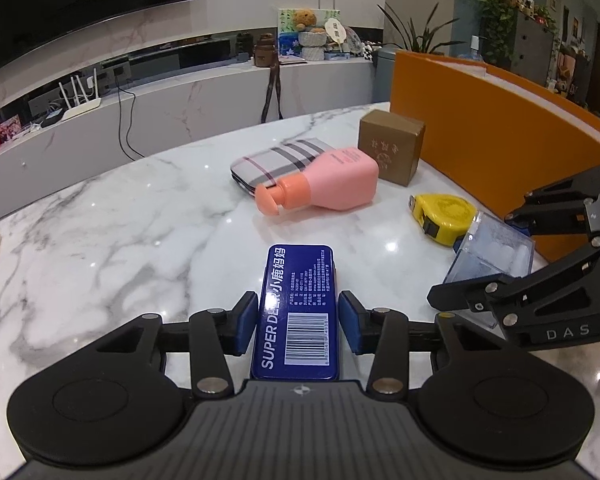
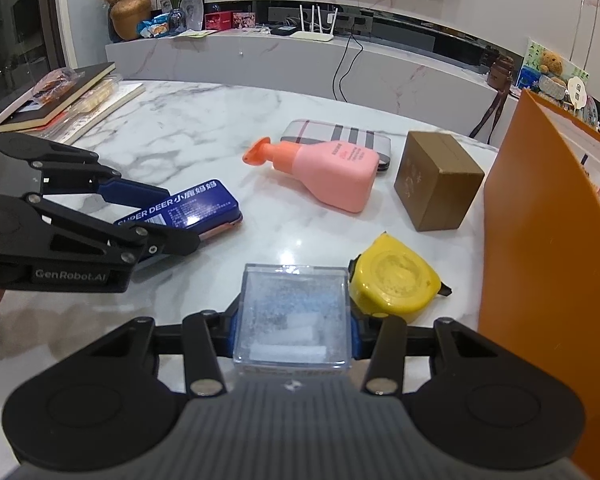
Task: Organize rigid objects
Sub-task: 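Lift and carry the blue tin and clear cube box over the orange box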
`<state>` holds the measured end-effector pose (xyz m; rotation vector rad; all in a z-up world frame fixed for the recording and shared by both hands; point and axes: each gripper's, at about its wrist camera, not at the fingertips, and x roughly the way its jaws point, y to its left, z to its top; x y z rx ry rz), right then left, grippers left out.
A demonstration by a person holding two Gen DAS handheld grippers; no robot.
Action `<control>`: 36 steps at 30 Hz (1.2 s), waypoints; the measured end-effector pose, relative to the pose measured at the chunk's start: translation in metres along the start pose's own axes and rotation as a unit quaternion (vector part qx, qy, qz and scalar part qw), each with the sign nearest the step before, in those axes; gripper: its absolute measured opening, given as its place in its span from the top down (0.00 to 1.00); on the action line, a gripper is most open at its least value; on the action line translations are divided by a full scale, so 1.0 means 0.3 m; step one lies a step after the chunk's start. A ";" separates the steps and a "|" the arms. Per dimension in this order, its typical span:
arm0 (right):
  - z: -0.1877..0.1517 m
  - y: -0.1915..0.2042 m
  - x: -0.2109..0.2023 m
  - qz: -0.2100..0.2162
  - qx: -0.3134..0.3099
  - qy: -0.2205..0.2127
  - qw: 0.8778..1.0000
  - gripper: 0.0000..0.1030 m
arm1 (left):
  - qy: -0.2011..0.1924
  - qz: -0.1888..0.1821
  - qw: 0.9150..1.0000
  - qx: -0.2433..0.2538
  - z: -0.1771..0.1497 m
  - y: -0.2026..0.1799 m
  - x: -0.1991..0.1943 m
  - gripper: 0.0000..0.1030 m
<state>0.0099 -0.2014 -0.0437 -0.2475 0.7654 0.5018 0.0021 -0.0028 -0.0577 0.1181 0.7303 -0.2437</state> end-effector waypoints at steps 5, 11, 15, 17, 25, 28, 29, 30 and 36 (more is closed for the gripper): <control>0.015 -0.001 -0.023 -0.001 0.002 -0.010 1.000 0.53 | -0.007 0.006 1.000 -0.004 0.015 0.004 -0.027 0.51; 0.041 0.004 -0.064 0.001 0.005 -0.026 1.000 0.53 | -0.016 0.011 1.000 -0.003 0.041 0.000 -0.064 0.52; 0.066 0.021 -0.090 -0.002 -0.006 -0.038 0.999 0.53 | -0.015 0.018 1.000 -0.002 0.054 -0.003 -0.090 0.52; 0.081 0.025 -0.105 -0.003 -0.008 -0.045 0.999 0.53 | -0.017 0.019 1.000 -0.004 0.058 -0.003 -0.103 0.52; 0.130 0.027 -0.162 -0.011 -0.010 -0.065 0.998 0.53 | -0.021 0.016 0.999 -0.017 0.100 -0.027 -0.157 0.52; 0.141 0.016 -0.191 -0.019 -0.006 -0.075 0.997 0.53 | -0.028 0.011 0.999 -0.017 0.117 -0.047 -0.176 0.52; 0.144 0.011 -0.202 -0.022 -0.003 -0.078 0.997 0.53 | -0.032 0.009 0.999 -0.017 0.121 -0.054 -0.181 0.52; 0.147 0.005 -0.212 -0.025 0.000 -0.081 0.996 0.53 | -0.035 0.008 0.999 -0.015 0.125 -0.063 -0.187 0.52; 0.179 -0.033 -0.277 -0.036 0.018 -0.100 0.994 0.53 | -0.039 -0.005 0.999 -0.010 0.177 -0.098 -0.216 0.52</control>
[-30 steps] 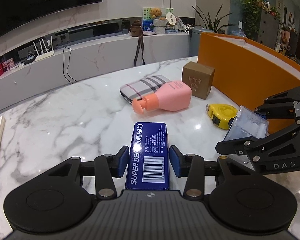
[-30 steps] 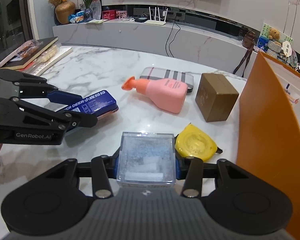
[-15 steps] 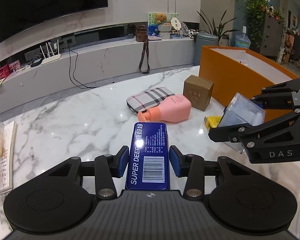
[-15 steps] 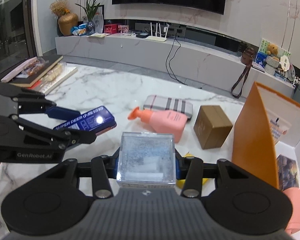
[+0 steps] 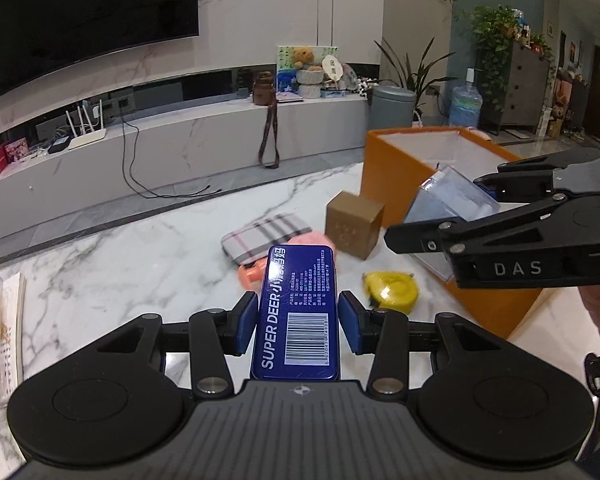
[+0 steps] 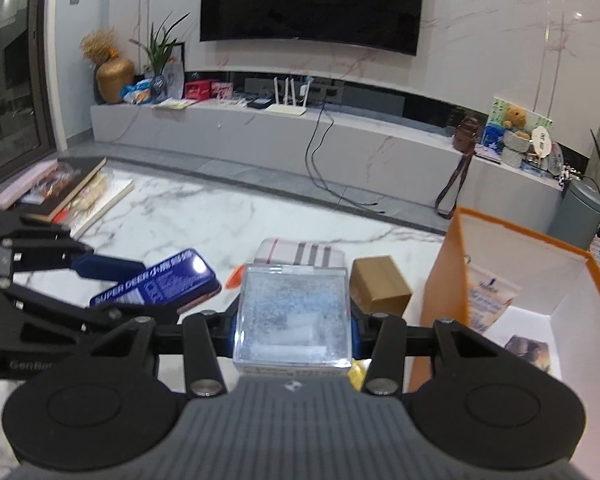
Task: Organize rigid objects
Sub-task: 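Lift and carry the blue tin and clear cube box over the orange box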
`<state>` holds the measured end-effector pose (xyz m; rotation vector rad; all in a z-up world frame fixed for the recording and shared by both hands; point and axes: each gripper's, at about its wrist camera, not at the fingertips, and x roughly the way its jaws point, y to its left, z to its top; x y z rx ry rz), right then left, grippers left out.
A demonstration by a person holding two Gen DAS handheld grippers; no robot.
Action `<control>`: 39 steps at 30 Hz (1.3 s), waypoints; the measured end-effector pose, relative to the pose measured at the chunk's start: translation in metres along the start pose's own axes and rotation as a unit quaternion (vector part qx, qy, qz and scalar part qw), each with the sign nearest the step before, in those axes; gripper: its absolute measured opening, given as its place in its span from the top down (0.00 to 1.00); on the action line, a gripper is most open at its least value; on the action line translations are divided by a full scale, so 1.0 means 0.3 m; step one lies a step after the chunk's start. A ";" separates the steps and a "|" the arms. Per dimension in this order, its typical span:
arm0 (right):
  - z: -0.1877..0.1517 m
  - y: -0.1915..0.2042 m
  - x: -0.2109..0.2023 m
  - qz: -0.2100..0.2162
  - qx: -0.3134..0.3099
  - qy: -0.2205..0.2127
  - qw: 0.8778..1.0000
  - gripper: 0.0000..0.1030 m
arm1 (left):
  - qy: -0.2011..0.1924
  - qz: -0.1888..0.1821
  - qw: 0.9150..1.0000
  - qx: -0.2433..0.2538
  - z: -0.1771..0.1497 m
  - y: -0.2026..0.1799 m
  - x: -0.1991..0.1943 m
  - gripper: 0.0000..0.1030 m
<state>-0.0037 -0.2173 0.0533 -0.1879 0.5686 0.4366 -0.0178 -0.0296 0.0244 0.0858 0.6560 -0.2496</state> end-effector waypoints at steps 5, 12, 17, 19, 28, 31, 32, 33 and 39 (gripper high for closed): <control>0.029 -0.042 -0.043 -0.011 0.016 -0.021 1.000 0.53 | -0.014 0.005 1.000 0.013 0.093 -0.035 -0.010 0.52; 0.051 -0.160 -0.109 -0.026 0.054 -0.041 0.997 0.53 | -0.025 -0.010 0.999 0.026 0.208 -0.113 -0.004 0.52; 0.055 -0.270 -0.162 -0.054 0.084 -0.053 0.994 0.53 | -0.034 -0.031 0.997 0.055 0.279 -0.215 0.013 0.51; 0.051 -0.318 -0.183 -0.074 0.096 -0.057 0.991 0.53 | -0.035 -0.039 0.997 0.065 0.305 -0.259 0.027 0.51; 0.019 -0.515 -0.222 -0.152 0.129 -0.039 0.979 0.53 | 0.024 -0.091 0.993 0.066 0.413 -0.429 0.145 0.51; 0.005 -0.560 -0.225 -0.163 0.140 -0.033 0.976 0.53 | 0.046 -0.103 0.992 0.049 0.428 -0.468 0.197 0.51; -0.001 -0.574 -0.227 -0.167 0.144 -0.031 0.975 0.53 | 0.054 -0.104 0.992 0.043 0.432 -0.479 0.219 0.52; -0.003 -0.588 -0.226 -0.171 0.148 -0.031 0.973 0.53 | 0.064 -0.103 0.992 0.037 0.434 -0.484 0.240 0.52; -0.031 -0.676 -0.239 -0.186 0.178 -0.027 0.966 0.53 | 0.118 -0.076 0.990 0.014 0.427 -0.510 0.357 0.52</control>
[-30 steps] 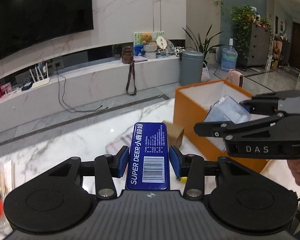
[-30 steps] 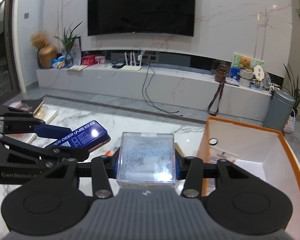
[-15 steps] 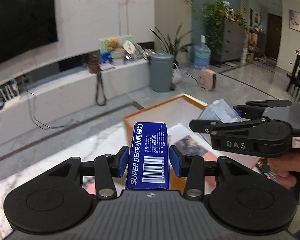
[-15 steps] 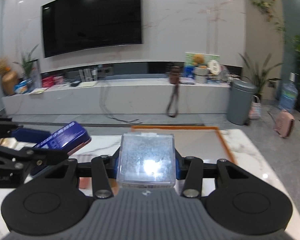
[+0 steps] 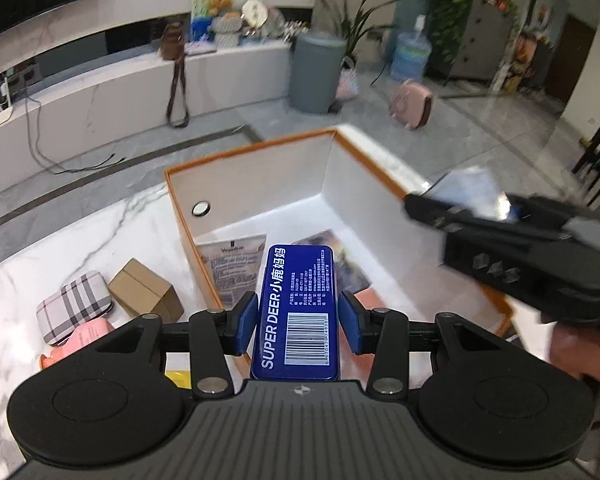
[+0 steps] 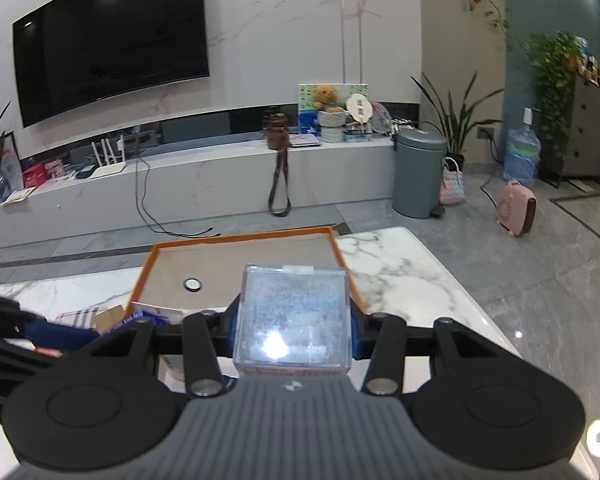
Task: Organize rigid objects
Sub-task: 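Lift and carry the blue tin and clear cube box over the orange box, then lower the blue tin and clear cube box into the orange box and open both grippers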
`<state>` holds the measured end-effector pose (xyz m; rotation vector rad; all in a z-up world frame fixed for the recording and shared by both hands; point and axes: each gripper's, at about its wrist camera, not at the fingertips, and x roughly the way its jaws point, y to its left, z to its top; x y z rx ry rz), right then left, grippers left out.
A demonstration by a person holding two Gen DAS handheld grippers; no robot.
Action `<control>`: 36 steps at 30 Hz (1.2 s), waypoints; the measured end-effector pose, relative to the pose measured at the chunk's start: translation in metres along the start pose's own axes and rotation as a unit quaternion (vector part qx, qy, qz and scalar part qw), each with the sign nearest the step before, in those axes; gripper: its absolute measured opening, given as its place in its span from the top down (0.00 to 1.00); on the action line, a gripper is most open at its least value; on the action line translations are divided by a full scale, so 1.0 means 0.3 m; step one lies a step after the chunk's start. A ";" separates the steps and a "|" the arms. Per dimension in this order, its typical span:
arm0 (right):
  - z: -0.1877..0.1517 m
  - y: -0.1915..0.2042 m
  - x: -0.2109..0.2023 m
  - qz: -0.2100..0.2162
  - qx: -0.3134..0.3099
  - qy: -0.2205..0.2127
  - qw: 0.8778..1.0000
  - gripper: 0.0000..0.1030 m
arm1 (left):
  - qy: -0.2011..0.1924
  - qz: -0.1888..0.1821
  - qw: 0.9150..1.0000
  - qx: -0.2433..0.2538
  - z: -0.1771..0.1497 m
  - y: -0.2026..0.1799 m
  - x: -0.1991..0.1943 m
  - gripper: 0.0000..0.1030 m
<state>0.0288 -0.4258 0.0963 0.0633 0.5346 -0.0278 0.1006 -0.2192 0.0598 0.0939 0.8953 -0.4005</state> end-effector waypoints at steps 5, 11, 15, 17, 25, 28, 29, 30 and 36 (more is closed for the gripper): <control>-0.005 -0.021 0.009 0.002 0.006 0.004 1.000 0.53 | 0.017 0.035 0.999 0.000 0.029 -0.013 0.063 0.52; -0.008 -0.025 0.022 0.007 0.007 0.009 1.000 0.53 | 0.023 0.055 0.998 -0.014 0.048 -0.004 0.097 0.51; -0.017 -0.023 0.021 0.008 0.010 0.012 1.000 0.53 | 0.034 0.061 0.997 -0.020 0.064 0.009 0.117 0.51; -0.020 -0.023 0.028 0.009 0.009 0.014 1.000 0.53 | 0.037 0.064 0.997 -0.022 0.075 0.014 0.132 0.51; -0.033 0.006 0.067 0.012 -0.012 0.034 0.999 0.53 | 0.041 0.084 0.995 -0.020 0.148 0.067 0.173 0.52; -0.040 0.017 0.096 0.010 -0.022 0.043 0.999 0.53 | 0.048 0.082 0.995 -0.016 0.164 0.078 0.188 0.52; -0.041 0.019 0.108 0.009 -0.023 0.046 0.999 0.53 | 0.050 0.084 0.995 -0.013 0.166 0.078 0.195 0.52; -0.042 0.021 0.120 0.010 -0.024 0.050 0.998 0.53 | 0.052 0.086 0.995 -0.008 0.168 0.077 0.203 0.52; -0.046 0.042 0.217 0.018 -0.051 0.095 0.994 0.53 | 0.083 0.087 0.993 0.020 0.167 0.052 0.262 0.52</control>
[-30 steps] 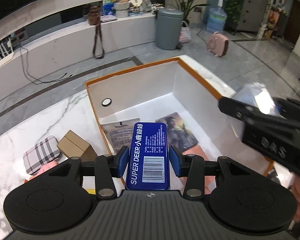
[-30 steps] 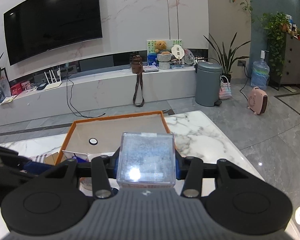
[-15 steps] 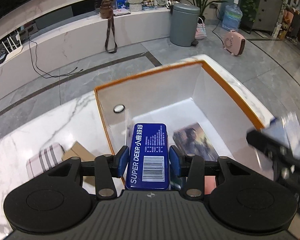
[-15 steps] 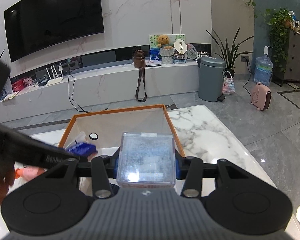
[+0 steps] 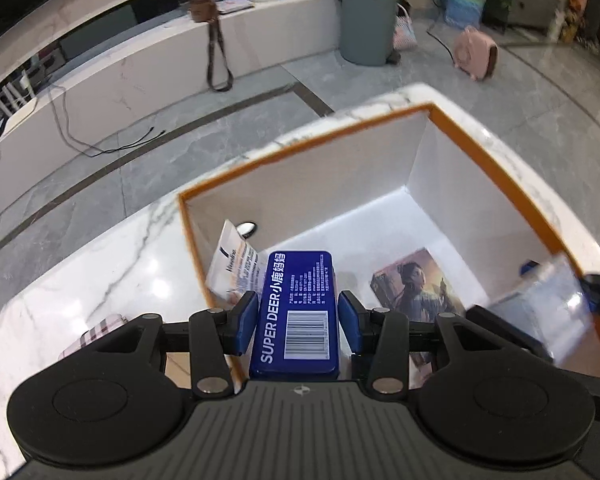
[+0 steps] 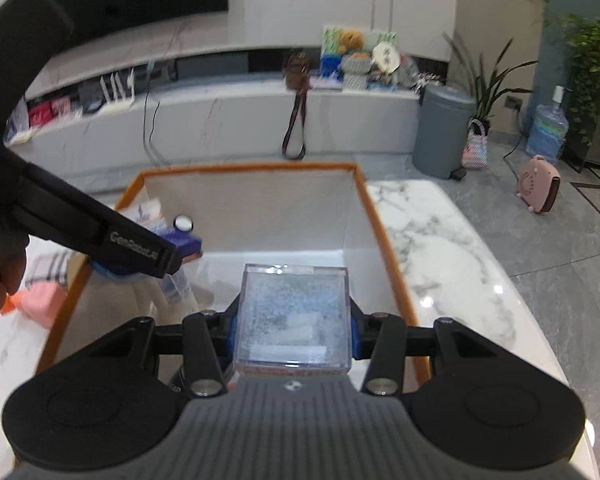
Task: Organize rigid objects
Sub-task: 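Lower the blue tin and clear cube box into the orange box and open both grippers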
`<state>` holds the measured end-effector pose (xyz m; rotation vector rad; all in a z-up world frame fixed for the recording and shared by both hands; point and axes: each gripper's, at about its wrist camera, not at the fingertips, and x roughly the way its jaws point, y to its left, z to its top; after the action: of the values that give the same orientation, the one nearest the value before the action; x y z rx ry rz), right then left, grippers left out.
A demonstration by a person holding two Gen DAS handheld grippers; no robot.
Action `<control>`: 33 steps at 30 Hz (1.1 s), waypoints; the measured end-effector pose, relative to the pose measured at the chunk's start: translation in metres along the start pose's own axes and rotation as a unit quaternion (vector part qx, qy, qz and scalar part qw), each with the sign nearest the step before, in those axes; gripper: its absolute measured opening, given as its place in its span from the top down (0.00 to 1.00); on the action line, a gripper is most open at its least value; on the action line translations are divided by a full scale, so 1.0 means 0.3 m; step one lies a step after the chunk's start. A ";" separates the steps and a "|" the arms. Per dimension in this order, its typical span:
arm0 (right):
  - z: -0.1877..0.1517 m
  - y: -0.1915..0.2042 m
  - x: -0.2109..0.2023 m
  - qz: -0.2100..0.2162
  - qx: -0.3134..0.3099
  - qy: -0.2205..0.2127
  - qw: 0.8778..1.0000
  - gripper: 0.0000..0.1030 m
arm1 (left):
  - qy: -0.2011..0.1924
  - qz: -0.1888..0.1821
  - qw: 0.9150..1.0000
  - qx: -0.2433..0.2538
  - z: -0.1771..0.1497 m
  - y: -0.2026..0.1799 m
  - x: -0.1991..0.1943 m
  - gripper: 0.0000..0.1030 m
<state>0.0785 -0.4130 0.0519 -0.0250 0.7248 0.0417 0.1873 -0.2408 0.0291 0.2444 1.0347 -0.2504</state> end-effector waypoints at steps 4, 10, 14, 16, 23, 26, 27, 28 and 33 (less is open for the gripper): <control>0.016 0.006 0.064 -0.006 -0.012 0.028 1.000 0.53 | 0.010 0.015 0.999 0.028 0.019 -0.013 0.031 0.52; 0.042 0.027 0.115 -0.045 -0.040 0.057 0.997 0.53 | 0.029 0.025 0.998 0.052 0.069 -0.015 0.087 0.52; 0.058 0.025 0.157 -0.048 -0.043 0.070 0.995 0.53 | 0.032 0.032 0.996 0.070 0.062 -0.038 0.109 0.52; 0.064 0.025 0.176 -0.054 -0.047 0.073 0.995 0.53 | 0.033 0.028 0.996 0.076 0.055 -0.045 0.112 0.53; 0.089 0.028 0.203 -0.055 -0.047 0.072 0.995 0.53 | 0.033 0.028 0.996 0.083 0.056 -0.036 0.108 0.54; 0.095 0.025 0.205 -0.051 -0.048 0.072 0.995 0.53 | 0.038 0.025 0.996 0.082 0.062 -0.030 0.106 0.53; 0.097 0.023 0.206 -0.049 -0.048 0.072 0.995 0.53 | 0.037 0.025 0.996 0.081 0.064 -0.027 0.106 0.53; 0.100 0.023 0.208 -0.047 -0.048 0.071 0.995 0.53 | 0.036 0.025 0.996 0.080 0.068 -0.023 0.108 0.51; 0.129 0.001 0.230 -0.042 -0.047 0.060 0.996 0.51 | 0.029 0.028 0.997 0.068 0.078 -0.004 0.115 0.47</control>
<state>0.1557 -0.4091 0.0352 -0.1491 0.8413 -0.0058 0.2227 -0.2524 0.0104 0.4058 1.0689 -0.2645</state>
